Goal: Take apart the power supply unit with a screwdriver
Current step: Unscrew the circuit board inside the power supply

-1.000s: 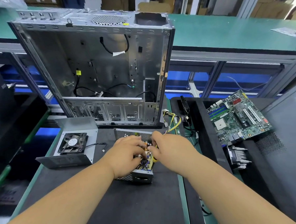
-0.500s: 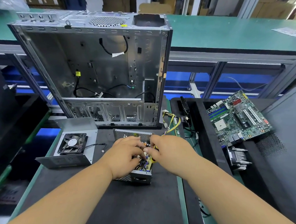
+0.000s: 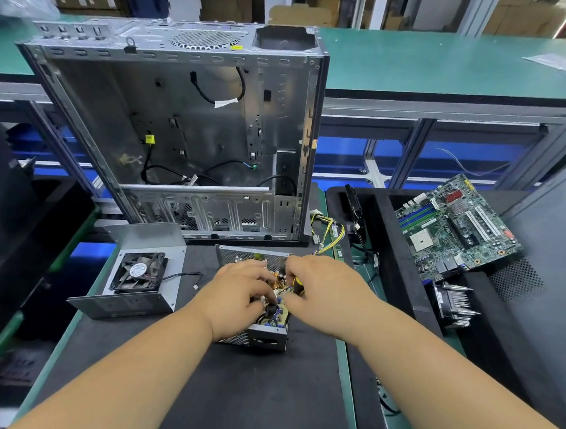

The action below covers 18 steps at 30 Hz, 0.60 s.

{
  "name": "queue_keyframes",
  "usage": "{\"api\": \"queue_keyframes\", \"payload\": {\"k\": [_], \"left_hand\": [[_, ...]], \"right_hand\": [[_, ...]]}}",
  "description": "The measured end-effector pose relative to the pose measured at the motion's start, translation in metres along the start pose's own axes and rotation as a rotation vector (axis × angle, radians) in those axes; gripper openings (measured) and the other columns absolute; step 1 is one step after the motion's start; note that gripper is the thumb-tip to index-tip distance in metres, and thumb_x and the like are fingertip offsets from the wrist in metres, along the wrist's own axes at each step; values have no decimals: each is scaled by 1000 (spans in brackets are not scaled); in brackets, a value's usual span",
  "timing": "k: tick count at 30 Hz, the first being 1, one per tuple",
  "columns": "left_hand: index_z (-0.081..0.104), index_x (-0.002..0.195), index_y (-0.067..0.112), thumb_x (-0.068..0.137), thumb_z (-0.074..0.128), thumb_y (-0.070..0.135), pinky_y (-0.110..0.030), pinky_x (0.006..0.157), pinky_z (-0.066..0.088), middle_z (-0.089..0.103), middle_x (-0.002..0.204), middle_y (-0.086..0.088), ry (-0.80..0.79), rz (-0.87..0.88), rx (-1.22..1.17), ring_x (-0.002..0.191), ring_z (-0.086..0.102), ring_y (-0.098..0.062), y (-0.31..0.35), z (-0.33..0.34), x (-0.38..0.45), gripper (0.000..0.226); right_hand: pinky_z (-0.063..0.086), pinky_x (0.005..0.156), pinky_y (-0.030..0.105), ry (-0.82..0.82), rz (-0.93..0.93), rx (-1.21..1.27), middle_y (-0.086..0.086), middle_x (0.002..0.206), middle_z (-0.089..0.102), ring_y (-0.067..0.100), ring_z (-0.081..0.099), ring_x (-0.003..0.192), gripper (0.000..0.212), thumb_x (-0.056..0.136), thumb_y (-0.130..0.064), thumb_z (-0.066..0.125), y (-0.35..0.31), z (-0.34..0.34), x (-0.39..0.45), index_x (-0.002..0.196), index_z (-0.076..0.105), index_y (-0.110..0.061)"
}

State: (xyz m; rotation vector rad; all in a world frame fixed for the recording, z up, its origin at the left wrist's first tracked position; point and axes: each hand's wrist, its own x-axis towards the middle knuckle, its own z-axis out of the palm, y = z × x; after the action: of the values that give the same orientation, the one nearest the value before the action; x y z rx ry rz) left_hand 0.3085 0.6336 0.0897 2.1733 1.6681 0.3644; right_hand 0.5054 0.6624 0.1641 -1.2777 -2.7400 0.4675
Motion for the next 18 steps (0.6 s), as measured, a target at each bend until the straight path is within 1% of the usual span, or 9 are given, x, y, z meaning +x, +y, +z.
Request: {"api": "queue_keyframes", "payload": {"k": [1,2,3,6,10,12,14,16,18], "left_hand": [[71,114,32,89,58,18,-29,118,11,49,140,23,3,1,3,145,23,-5,0,1,0,31],[69,118,32,89,58,18,-30,118,12,49,140,23,5,-1,-5,144,24,-5,0,0,-1,34],[67,120,33,88,59,18,-31,118,13,49,139,24,8,-5,-24,144,25,-5,0,0,-1,36],[68,116,34,86,64,19,-36,116,20,52,134,25,50,-14,-92,138,33,-3,0,-4,-3,34],[70,111,34,86,67,20,-36,113,25,54,125,27,141,-22,-93,128,42,-1,2,-8,-5,28],[70,110,34,86,68,19,-37,112,27,55,124,26,157,-19,-91,126,44,-3,4,-8,-5,29],[70,110,33,85,68,18,-38,111,28,56,124,25,162,-25,-86,124,46,-5,8,-9,-4,29],[71,110,31,85,68,17,-38,111,29,57,123,24,164,-32,-82,124,47,-5,11,-9,-4,28],[71,110,31,85,67,17,-38,112,29,57,124,23,147,-35,-75,124,46,-5,14,-8,-4,28]], "right_hand": [[49,75,38,6,15,-29,-1,93,60,26,56,92,32,92,-50,51,1,1,0,101,51,-20],[49,74,38,7,30,-35,0,91,62,26,57,90,36,94,-55,48,2,1,0,102,51,-20],[49,72,37,5,39,-21,0,90,62,26,57,89,36,96,-54,47,3,2,1,104,51,-20],[43,68,35,6,31,64,-1,88,55,25,54,85,22,97,-40,52,3,1,2,105,50,-19],[45,78,36,0,-7,132,-2,94,53,22,48,93,12,89,-23,57,5,-1,0,97,49,-21],[44,80,37,-14,-21,124,-2,94,51,23,47,94,11,86,-22,55,6,-1,0,96,50,-19],[46,80,39,-3,-37,70,0,95,54,25,50,93,15,89,-30,54,7,0,0,97,49,-19],[48,76,40,16,-38,12,0,92,58,26,53,91,27,94,-45,52,9,1,1,98,48,-19],[46,71,37,16,-26,1,-2,87,56,26,54,89,31,96,-50,51,10,2,2,99,48,-19]]}}
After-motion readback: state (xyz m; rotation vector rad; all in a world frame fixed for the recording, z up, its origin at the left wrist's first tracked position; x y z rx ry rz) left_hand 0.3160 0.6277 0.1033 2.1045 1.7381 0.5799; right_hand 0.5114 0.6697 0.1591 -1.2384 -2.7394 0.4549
